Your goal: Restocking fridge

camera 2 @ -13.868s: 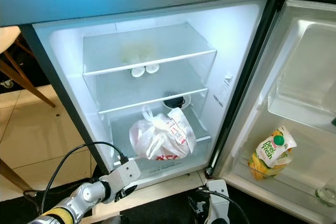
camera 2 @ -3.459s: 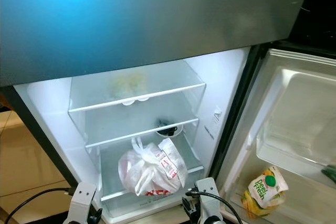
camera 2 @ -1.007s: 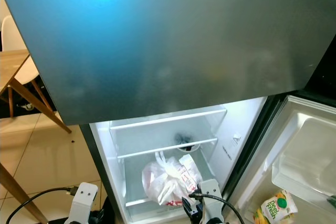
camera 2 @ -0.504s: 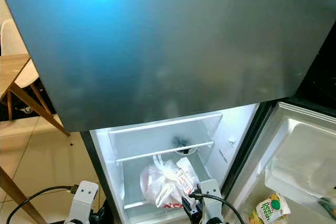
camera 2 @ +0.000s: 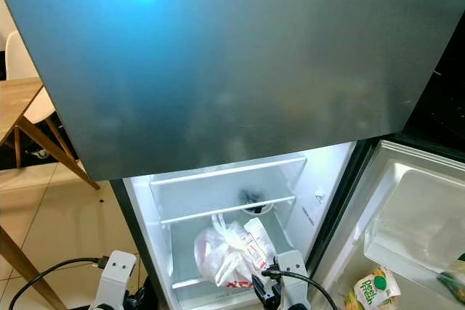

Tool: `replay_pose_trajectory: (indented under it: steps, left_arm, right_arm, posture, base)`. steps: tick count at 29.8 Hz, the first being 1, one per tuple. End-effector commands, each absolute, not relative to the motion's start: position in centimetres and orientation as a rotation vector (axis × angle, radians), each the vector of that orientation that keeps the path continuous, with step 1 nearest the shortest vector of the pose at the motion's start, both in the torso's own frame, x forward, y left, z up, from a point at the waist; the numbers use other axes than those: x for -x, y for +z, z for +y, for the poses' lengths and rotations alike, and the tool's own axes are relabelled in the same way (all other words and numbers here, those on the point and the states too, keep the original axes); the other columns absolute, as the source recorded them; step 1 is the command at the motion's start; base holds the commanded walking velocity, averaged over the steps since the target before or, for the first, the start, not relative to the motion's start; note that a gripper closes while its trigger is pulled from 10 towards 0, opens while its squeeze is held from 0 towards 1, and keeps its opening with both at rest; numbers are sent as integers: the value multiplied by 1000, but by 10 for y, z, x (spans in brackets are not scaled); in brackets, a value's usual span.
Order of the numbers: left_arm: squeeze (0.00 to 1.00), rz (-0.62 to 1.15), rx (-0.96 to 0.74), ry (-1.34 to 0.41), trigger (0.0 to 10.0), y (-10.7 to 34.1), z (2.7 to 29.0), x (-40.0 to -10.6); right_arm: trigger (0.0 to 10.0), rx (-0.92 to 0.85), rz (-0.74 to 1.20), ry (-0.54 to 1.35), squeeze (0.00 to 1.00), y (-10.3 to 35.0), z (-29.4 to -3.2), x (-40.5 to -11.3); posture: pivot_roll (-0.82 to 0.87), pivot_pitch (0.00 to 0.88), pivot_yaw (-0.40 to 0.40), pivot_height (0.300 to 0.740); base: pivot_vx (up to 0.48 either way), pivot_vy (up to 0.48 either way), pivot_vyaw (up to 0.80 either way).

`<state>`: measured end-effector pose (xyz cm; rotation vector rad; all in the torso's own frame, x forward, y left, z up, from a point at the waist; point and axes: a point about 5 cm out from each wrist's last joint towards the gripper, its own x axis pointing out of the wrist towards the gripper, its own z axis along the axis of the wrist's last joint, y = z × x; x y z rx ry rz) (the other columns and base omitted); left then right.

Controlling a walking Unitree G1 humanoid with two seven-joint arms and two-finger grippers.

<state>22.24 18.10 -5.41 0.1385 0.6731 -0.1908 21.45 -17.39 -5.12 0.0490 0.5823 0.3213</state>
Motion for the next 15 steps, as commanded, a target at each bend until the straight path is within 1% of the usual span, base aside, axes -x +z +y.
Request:
replay_pose_trajectory:
  steps: [1, 4, 7, 9, 11, 13, 14, 15]
  left_arm:
    - [0, 687, -146, -193, 10000, -56, 183, -219]
    - [0, 689, -147, -193, 10000, -56, 183, -218]
    - [0, 693, -144, -200, 10000, -57, 183, -217]
    - [0, 716, -136, -182, 10000, -59, 185, -215]
    - [0, 747, -121, -151, 10000, -63, 190, -210]
    - [0, 754, -118, -143, 10000, -63, 191, -209]
    - [0, 767, -93, -123, 10000, -65, 193, -206]
    - [0, 771, -84, -118, 10000, -66, 193, -206]
  right_arm:
    - [10000, -49, 577, 306, 0, -51, -175, -214]
    - [10000, -40, 594, 299, 0, -53, -175, -213]
    - [10000, -26, 649, 294, 0, -59, -175, -207]
    - [10000, -2, 724, 282, 0, -67, -179, -197]
    - [10000, 60, 800, 250, 0, -74, -188, -185]
    - [10000, 79, 820, 238, 0, -76, -191, -182]
    - [10000, 47, 828, 163, 0, -77, -198, -180]
    - [10000, 33, 829, 136, 0, -77, -201, -179]
  posture:
    - [-28, 0, 34, 740]
    - [-28, 0, 34, 740]
    - [-28, 0, 38, 740]
    - [-27, 0, 37, 740]
    - [-24, 0, 36, 740]
    - [-24, 0, 36, 740]
    - [-24, 0, 35, 740]
    - [-24, 0, 35, 740]
  base:
    - [0, 0, 0]
    - [0, 0, 0]
    - [0, 0, 0]
    - [0, 0, 0]
    - [0, 0, 0]
    - [0, 0, 0]
    - [0, 0, 0]
    - [0, 0, 0]
